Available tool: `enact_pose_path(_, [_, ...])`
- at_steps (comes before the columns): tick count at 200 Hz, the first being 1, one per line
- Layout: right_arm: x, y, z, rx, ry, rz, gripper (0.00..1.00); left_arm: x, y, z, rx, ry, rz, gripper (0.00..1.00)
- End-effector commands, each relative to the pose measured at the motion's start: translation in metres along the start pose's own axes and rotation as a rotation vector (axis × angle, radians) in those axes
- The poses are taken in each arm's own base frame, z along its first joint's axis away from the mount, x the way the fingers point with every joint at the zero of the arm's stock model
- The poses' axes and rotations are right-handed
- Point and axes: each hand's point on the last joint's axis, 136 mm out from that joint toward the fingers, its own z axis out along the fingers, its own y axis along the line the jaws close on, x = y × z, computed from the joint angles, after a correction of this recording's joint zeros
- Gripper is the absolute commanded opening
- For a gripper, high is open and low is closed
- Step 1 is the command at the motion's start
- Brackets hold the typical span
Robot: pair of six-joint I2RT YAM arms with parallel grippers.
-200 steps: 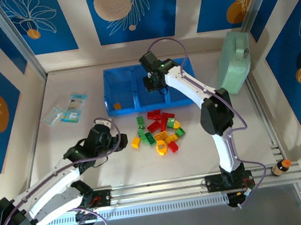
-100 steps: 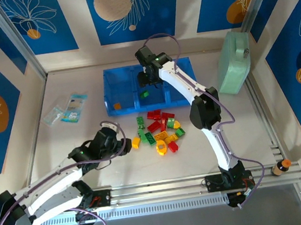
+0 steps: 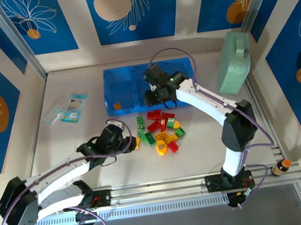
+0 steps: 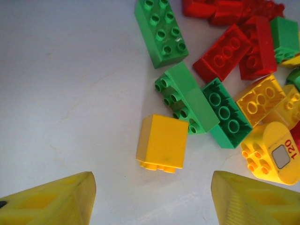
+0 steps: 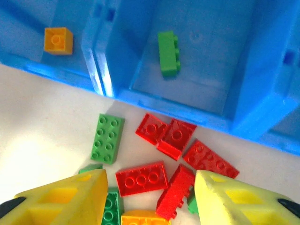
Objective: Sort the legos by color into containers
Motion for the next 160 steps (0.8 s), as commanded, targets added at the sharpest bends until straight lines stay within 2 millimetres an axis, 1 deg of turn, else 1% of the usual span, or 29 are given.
enact_pose_path(1, [0.008, -0.005, -0.008, -0.031, -0.036, 0.075, 0.52, -0.02, -0.029, 0.004, 0.079, -0.013, 0.021, 0.66])
enact_pose_path(23, [0.025, -0.016, -0.01, -0.027, -0.031, 0.113, 0.5, -0.028, -0.036, 0.015, 0.055, 0.019, 0.037, 0.65])
enact_pose_path(39, [0.035, -0.025, -0.012, -0.018, -0.028, 0.133, 0.49, -0.033, -0.042, 0.024, 0.045, 0.039, 0.035, 0.61])
enact_pose_path(65, [0.047, -0.037, -0.016, -0.008, -0.03, 0.162, 0.47, -0.037, -0.043, 0.041, -0.001, 0.083, 0.021, 0.53])
enact_pose_path(83, [0.053, -0.045, -0.021, -0.006, -0.041, 0.18, 0.47, -0.037, -0.04, 0.053, -0.047, 0.114, 0.003, 0.47])
enact_pose_path(110, [0.061, -0.051, -0.028, -0.023, -0.051, 0.198, 0.46, -0.034, -0.035, 0.066, -0.094, 0.138, -0.016, 0.43])
enact_pose_path(128, [0.068, -0.055, -0.03, -0.024, -0.062, 0.202, 0.46, -0.036, -0.035, 0.073, -0.114, 0.146, -0.02, 0.4])
enact_pose_path(160, [0.075, -0.07, -0.035, -0.003, -0.07, 0.229, 0.44, -0.033, -0.029, 0.082, -0.17, 0.184, -0.017, 0.37])
